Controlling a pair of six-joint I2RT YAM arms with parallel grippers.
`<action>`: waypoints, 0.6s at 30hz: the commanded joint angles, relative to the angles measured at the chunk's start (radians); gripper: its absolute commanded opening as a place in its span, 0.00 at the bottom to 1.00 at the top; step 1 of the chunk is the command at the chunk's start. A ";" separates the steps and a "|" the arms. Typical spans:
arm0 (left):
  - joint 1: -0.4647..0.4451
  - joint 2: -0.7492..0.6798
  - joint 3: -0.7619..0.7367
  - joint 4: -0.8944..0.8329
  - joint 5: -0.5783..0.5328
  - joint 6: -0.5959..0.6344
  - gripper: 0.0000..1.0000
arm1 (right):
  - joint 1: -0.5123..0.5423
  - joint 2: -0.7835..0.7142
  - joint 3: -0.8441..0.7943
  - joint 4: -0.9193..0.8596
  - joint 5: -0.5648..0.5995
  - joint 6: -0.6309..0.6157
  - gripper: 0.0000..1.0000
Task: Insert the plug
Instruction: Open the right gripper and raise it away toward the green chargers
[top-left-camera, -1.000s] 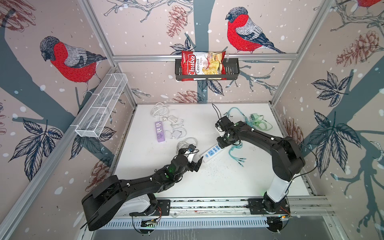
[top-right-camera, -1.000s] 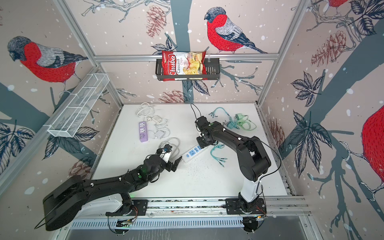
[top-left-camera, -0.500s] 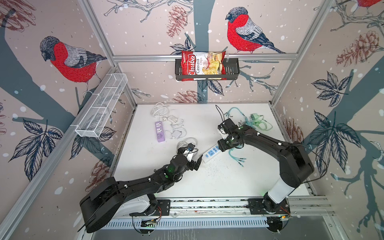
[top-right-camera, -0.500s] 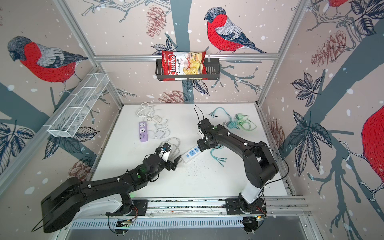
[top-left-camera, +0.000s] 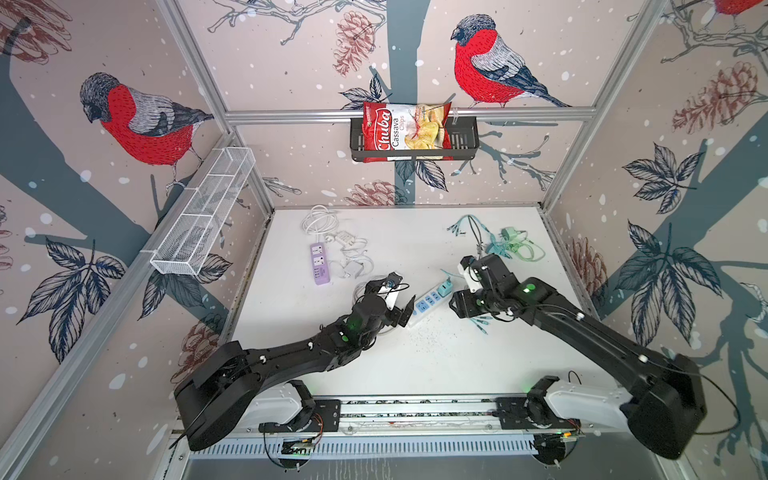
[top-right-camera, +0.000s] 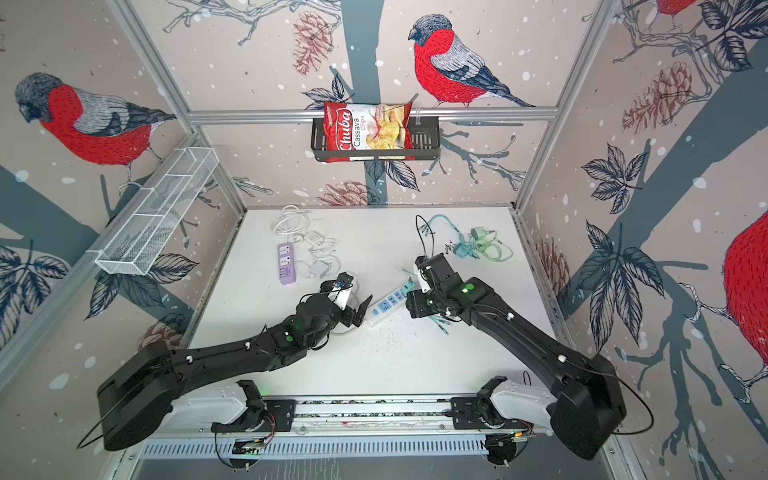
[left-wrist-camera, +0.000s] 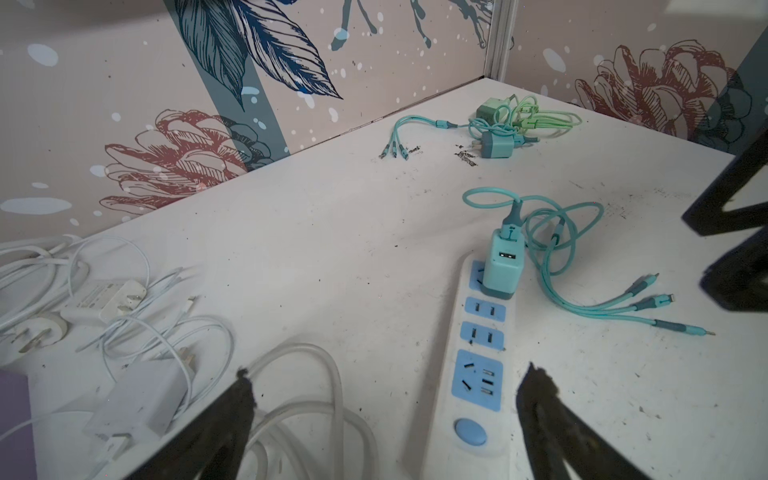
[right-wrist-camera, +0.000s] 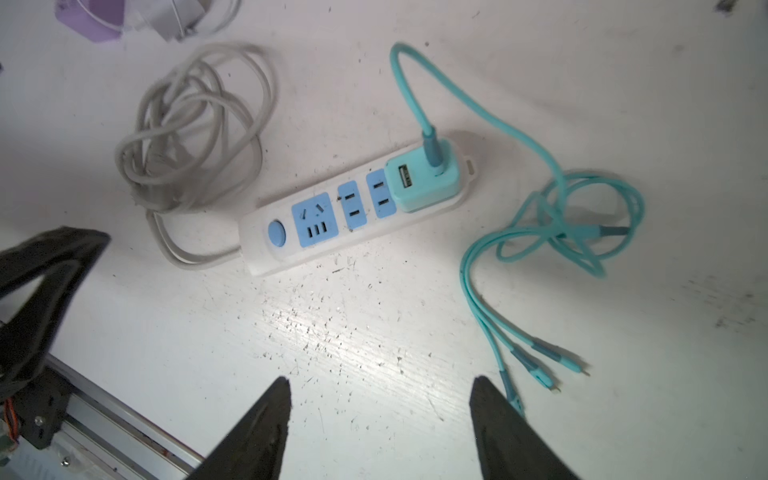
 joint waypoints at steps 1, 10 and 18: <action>0.002 0.012 0.028 0.006 -0.025 0.046 0.97 | -0.036 -0.062 0.004 0.010 0.130 0.141 0.74; 0.051 0.051 0.132 -0.050 0.012 -0.008 0.97 | -0.394 0.206 0.143 0.164 0.156 0.139 0.73; 0.092 0.019 0.132 -0.072 0.044 0.018 0.97 | -0.544 0.741 0.559 0.136 0.149 0.113 0.70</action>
